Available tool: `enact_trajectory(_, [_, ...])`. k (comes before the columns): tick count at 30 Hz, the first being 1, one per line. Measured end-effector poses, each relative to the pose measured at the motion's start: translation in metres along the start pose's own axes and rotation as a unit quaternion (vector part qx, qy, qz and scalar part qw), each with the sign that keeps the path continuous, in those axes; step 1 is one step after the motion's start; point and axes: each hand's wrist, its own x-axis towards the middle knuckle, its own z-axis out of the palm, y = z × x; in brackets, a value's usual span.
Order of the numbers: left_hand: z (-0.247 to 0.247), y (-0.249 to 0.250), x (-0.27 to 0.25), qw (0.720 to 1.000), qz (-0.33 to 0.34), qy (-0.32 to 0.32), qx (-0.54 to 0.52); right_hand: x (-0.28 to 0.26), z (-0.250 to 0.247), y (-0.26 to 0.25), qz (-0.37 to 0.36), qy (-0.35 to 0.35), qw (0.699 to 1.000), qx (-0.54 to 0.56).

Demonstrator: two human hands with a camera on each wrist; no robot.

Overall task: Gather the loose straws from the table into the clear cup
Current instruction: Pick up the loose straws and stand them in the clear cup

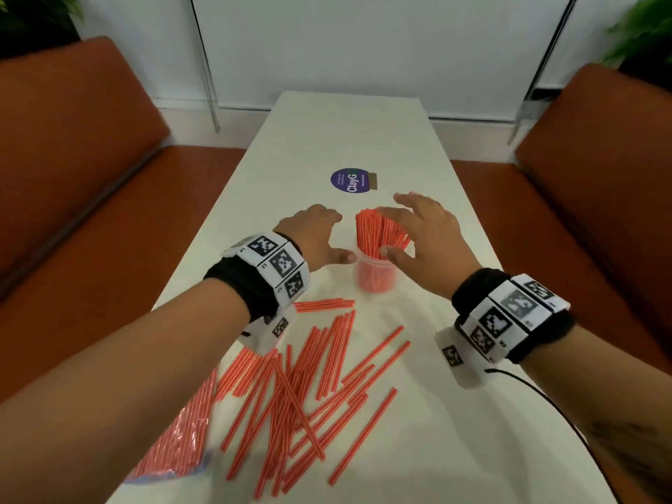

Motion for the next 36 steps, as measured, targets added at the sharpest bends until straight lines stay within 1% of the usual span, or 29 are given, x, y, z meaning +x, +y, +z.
enact_trajectory(2, [0.0,-0.013,-0.022,0.999,-0.033,-0.037,-0.008,-0.018,0.002,-0.016,-0.048,-0.063,0.997,0.017])
enact_trajectory(4, [0.007,-0.024,-0.046,0.995,-0.059,-0.08,0.021,-0.038,0.011,-0.034,-0.126,-0.148,0.981,0.015])
enact_trajectory(6, [0.019,-0.032,-0.07,0.987,-0.089,-0.124,0.054,-0.058,0.027,-0.054,-0.211,-0.226,0.951,-0.027])
enact_trajectory(8, [0.036,-0.039,-0.088,0.976,-0.116,-0.161,0.085,-0.079,0.045,-0.073,-0.277,-0.29,0.913,-0.069])
enact_trajectory(9, [0.045,-0.043,-0.096,0.971,-0.127,-0.178,0.099,-0.088,0.053,-0.083,-0.298,-0.315,0.898,-0.078])
enact_trajectory(11, [0.062,-0.048,-0.108,0.963,-0.139,-0.2,0.114,-0.102,0.068,-0.098,-0.314,-0.36,0.873,-0.094])
enact_trajectory(13, [0.072,-0.048,-0.117,0.96,-0.141,-0.21,0.117,-0.109,0.081,-0.105,-0.309,-0.39,0.86,-0.114])
enact_trajectory(16, [0.083,-0.045,-0.126,0.955,-0.123,-0.231,0.137,-0.11,0.093,-0.104,-0.287,-0.41,0.856,-0.13])
enact_trajectory(18, [0.089,-0.043,-0.127,0.961,-0.1,-0.208,0.151,-0.107,0.092,-0.096,-0.269,-0.415,0.858,-0.135])
enact_trajectory(21, [0.095,-0.038,-0.12,0.965,-0.087,-0.184,0.165,-0.102,0.085,-0.081,-0.237,-0.418,0.865,-0.141])
enact_trajectory(24, [0.097,-0.03,-0.11,0.973,-0.087,-0.162,0.139,-0.098,0.079,-0.068,-0.206,-0.422,0.875,-0.118])
enact_trajectory(26, [0.095,-0.027,-0.102,0.979,-0.1,-0.143,0.104,-0.093,0.073,-0.062,-0.182,-0.401,0.895,-0.069])
enact_trajectory(29, [0.091,-0.028,-0.087,0.983,-0.135,-0.109,0.059,-0.079,0.06,-0.046,-0.095,-0.312,0.945,0.019])
enact_trajectory(30, [0.092,-0.028,-0.081,0.982,-0.152,-0.097,0.054,-0.074,0.056,-0.04,-0.066,-0.287,0.955,0.028])
enact_trajectory(31, [0.092,-0.028,-0.077,0.981,-0.164,-0.091,0.054,-0.07,0.054,-0.034,-0.045,-0.277,0.96,0.021])
enact_trajectory(32, [0.093,-0.027,-0.073,0.98,-0.172,-0.09,0.052,-0.068,0.053,-0.03,-0.036,-0.283,0.958,0.005])
enact_trajectory(34, [0.095,-0.026,-0.067,0.977,-0.184,-0.092,0.051,-0.066,0.056,-0.026,-0.038,-0.312,0.949,-0.021])
enact_trajectory(36, [0.096,-0.024,-0.063,0.975,-0.193,-0.103,0.045,-0.067,0.059,-0.026,-0.043,-0.333,0.942,-0.025])
